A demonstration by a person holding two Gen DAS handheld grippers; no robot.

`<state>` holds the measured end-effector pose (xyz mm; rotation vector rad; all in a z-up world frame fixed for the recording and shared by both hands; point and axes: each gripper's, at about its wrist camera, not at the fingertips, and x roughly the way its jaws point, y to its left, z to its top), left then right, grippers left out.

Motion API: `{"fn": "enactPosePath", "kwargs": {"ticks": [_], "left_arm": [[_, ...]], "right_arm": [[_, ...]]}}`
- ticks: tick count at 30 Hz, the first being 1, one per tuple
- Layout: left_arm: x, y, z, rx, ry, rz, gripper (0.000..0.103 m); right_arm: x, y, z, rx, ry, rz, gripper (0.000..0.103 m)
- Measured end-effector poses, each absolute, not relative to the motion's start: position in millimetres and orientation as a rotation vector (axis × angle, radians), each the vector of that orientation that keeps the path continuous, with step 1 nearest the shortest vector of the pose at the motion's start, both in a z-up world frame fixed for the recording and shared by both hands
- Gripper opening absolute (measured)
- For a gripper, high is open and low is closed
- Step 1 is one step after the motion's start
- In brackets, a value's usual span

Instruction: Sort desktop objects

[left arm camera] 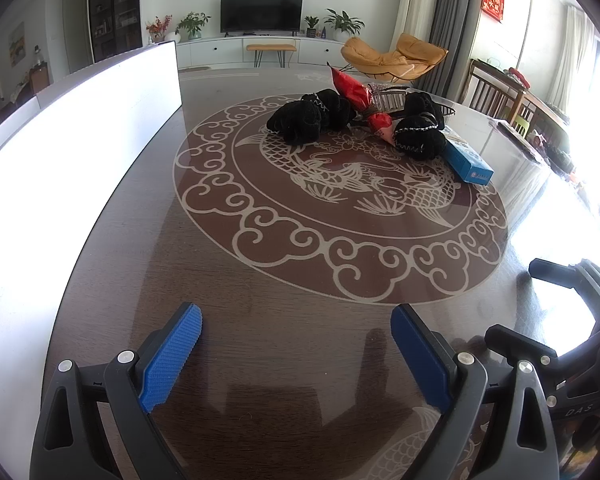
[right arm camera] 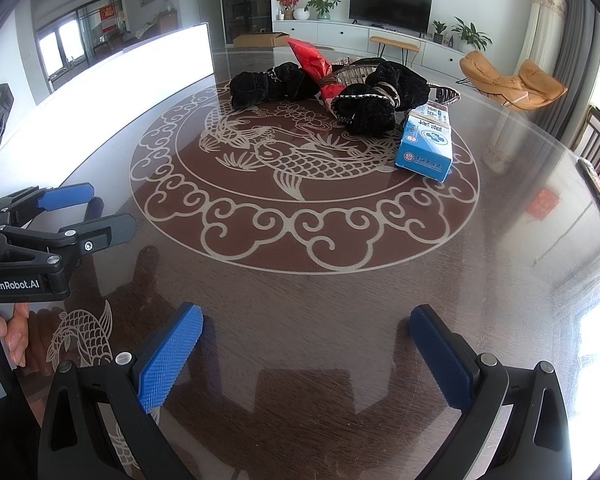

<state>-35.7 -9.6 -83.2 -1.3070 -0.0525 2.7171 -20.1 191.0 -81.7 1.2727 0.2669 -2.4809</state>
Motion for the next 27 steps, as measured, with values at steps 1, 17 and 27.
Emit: {"fn": "enactPosePath", "kwargs": {"ticks": [1, 17, 27], "left_arm": [[-35.7, -9.6, -83.2, -1.307, -0.053, 2.717, 0.096], [-35.5, -9.8, -83.1, -1.309, -0.048, 2.719, 0.096], [-35.5, -9.8, -83.3, -1.31, -0.045, 2.72, 0.096]], "right_arm": [[-20.3, 190.8, -81.8, 1.273, 0.267, -2.481, 0.103], [-20.5, 190.8, -81.8, 1.273, 0.267, -2.481, 0.103], [-20.5, 190.7, -81.9, 1.273, 0.267, -2.481, 0.103]]}}
